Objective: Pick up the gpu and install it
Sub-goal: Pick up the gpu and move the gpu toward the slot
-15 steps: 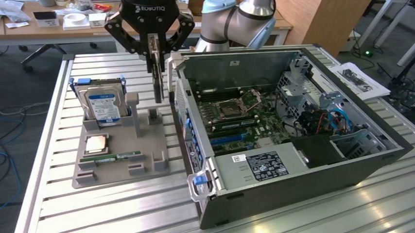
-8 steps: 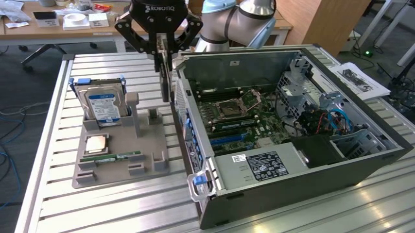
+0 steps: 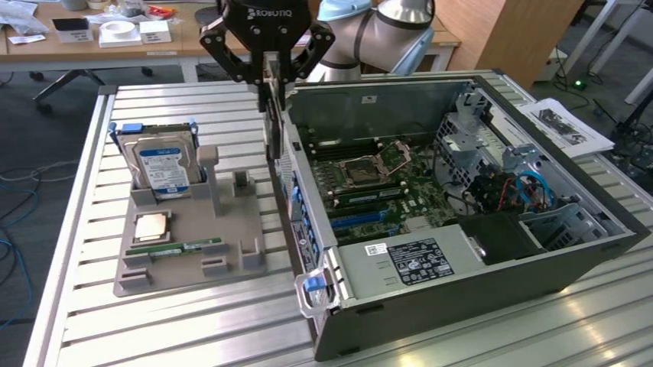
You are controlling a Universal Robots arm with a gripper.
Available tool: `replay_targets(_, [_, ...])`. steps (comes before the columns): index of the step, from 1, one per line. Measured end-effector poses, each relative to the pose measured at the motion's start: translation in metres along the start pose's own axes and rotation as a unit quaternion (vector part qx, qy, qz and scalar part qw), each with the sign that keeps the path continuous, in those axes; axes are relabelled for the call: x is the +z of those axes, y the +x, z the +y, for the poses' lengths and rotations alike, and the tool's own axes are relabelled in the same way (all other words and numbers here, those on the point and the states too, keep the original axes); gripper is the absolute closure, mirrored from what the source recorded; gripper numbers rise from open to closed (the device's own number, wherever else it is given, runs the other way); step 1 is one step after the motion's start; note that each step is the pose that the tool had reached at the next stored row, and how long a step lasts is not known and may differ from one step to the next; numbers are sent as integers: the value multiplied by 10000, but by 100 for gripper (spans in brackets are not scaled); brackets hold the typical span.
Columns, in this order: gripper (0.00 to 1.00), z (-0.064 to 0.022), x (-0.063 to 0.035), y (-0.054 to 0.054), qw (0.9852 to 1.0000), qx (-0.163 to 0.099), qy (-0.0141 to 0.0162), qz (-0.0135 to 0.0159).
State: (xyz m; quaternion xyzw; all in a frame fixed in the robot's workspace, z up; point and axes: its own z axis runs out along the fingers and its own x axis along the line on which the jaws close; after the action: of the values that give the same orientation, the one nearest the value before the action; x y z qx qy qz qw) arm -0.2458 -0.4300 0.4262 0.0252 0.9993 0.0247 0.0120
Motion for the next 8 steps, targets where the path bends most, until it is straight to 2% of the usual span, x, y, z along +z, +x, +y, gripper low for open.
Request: replay_targets(8, [73, 12, 5, -173, 10000, 0, 0, 0])
